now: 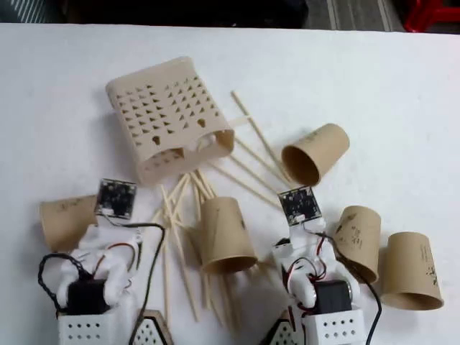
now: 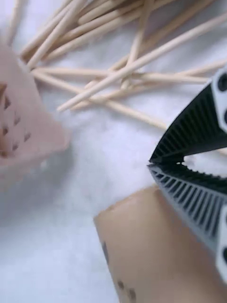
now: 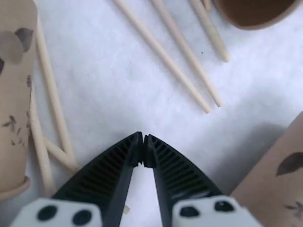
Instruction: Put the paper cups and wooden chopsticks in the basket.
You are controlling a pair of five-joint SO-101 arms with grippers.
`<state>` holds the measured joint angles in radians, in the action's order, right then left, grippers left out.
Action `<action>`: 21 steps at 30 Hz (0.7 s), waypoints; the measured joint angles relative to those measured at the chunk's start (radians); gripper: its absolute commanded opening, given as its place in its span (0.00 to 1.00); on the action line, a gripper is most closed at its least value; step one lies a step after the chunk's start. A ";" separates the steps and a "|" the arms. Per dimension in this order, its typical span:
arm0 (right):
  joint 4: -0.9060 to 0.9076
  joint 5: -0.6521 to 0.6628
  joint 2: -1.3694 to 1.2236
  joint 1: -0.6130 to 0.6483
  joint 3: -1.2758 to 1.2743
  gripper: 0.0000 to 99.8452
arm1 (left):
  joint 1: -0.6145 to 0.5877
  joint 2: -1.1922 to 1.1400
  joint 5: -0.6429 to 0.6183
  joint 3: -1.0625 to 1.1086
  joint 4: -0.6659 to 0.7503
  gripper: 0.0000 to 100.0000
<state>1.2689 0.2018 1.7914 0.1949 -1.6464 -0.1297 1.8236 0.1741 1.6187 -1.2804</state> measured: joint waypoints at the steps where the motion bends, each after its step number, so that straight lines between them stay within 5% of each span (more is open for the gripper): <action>1: -0.003 0.000 0.000 -0.005 0.021 0.02 | -0.021 0.000 0.000 -0.009 0.000 0.03; 6: -0.101 0.023 0.002 -0.044 0.127 0.02 | -0.152 -0.002 0.000 -0.035 0.009 0.03; 10: -0.224 0.233 0.002 -0.058 0.153 0.02 | -0.261 -0.002 0.000 -0.035 0.028 0.02; 13: -0.324 0.364 0.002 -0.052 0.186 0.05 | -0.275 -0.002 0.069 -0.035 0.034 0.02; 17: -0.390 0.393 0.000 -0.051 0.262 0.19 | -0.281 0.003 0.190 -0.015 0.034 0.03; 21: -0.405 0.396 -0.068 0.038 0.353 0.20 | -0.281 -0.003 0.232 0.009 0.037 0.03</action>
<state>0.8638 0.5976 1.7238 0.2332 -1.2935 -0.4104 1.8205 0.4058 1.6280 -1.2436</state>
